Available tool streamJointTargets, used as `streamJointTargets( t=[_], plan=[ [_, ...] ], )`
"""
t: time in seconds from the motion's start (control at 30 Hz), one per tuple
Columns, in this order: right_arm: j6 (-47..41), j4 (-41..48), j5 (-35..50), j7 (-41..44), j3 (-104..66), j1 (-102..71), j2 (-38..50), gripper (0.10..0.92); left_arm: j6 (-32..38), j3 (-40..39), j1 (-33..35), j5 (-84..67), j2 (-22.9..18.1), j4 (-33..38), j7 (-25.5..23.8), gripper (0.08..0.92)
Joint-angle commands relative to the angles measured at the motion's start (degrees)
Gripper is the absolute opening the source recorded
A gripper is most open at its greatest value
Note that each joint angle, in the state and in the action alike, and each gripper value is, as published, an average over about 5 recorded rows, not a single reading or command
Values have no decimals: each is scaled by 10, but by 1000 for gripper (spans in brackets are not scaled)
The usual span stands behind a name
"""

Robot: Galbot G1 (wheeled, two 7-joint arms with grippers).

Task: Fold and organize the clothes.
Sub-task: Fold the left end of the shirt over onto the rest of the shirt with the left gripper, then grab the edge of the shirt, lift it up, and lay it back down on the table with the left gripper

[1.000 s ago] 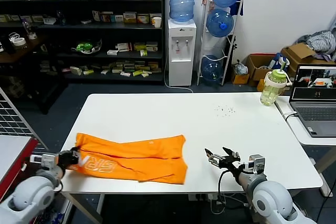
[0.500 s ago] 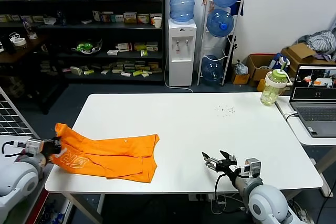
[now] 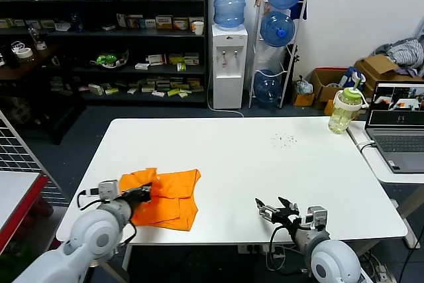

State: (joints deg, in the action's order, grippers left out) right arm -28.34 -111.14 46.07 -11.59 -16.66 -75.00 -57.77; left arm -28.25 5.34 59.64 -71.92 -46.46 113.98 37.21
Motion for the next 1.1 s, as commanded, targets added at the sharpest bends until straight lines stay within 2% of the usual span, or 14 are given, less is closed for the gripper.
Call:
streamJointTargets(
  t=[0.03,0.27,0.37,0.53,0.67,0.77,0.9,1.0,1.1],
  plan=[
    [-3,4,-1,-5,4,1,-6,823,-14,-73,-68,-21,-103,-3,35,111],
    [-2,12,0,-3,14,11,-6,823,-2,-66,-64,10,-110,-26,6,111],
    [-1,16,1,-2,15,13,-4,823,-3,-59,-57,9,-105,-21,2,137],
    [1,19,3,1,15,17,-3,823,-5,-25,-39,-3,-77,-5,-1,272],
    [3,17,4,4,15,16,-2,823,-6,18,-20,-11,-17,-8,-19,385],
    [5,16,3,7,13,14,-2,823,-9,59,11,-4,47,-31,-66,472],
    [9,16,1,11,12,9,-4,823,-7,105,55,29,115,-97,-169,584],
    [11,15,0,13,11,7,-7,823,-2,113,63,43,150,-164,-252,671],
    [12,16,-1,13,11,7,-9,823,-4,106,59,46,161,-204,-312,755]
  ],
)
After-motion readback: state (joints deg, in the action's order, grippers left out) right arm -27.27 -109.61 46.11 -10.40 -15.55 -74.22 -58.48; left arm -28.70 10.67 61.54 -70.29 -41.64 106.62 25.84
